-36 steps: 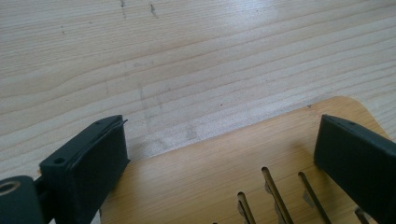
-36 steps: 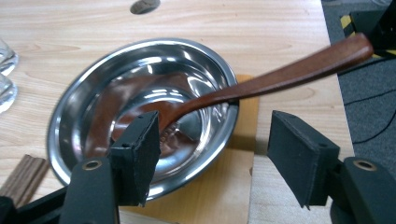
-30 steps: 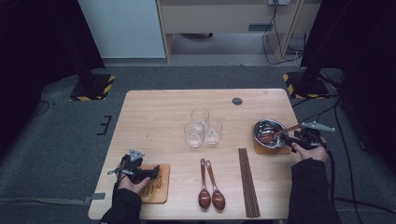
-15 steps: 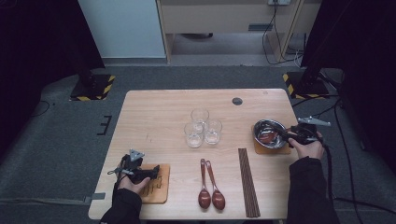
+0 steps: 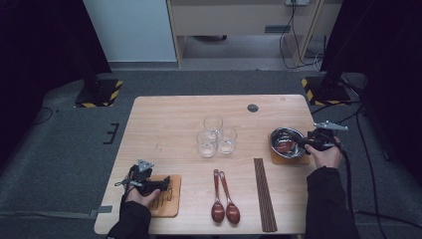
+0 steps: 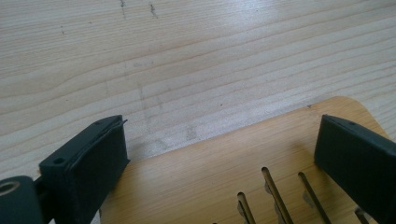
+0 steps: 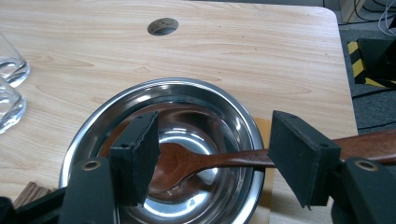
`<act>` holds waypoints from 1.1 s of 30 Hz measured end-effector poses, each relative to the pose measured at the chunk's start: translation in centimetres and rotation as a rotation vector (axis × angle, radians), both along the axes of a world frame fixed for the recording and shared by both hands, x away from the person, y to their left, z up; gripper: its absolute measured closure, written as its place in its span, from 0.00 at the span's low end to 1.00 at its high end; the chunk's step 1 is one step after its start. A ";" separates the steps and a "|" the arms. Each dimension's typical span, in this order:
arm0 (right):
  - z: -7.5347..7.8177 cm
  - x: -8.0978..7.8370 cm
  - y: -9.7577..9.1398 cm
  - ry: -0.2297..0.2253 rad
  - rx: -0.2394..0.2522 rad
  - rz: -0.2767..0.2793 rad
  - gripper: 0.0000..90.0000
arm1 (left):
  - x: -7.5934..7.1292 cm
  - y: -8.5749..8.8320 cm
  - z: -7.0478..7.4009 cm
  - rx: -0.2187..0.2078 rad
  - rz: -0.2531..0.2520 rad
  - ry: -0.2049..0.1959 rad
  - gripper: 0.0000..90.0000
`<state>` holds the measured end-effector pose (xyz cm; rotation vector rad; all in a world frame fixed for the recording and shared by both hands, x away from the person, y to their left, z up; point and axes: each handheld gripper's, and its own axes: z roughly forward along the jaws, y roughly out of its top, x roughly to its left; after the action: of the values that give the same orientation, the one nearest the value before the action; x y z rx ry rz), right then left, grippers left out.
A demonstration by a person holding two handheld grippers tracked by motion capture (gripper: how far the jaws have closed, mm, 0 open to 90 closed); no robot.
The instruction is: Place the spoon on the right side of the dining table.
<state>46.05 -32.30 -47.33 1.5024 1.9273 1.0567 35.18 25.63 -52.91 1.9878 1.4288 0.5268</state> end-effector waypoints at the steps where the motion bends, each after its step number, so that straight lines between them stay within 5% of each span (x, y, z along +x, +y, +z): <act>1: 0.0 0.1 0.0 0.005 -0.004 0.002 0.38 | 0.0 0.0 0.0 0.000 0.000 0.000 0.02; 33: -0.6 0.9 -0.2 0.033 -0.033 0.001 0.37 | 0.0 0.0 0.0 0.000 0.000 0.000 0.01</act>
<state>46.95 -32.46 -47.92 1.5094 1.9591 1.0012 35.19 25.62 -52.91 1.9878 1.4290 0.5260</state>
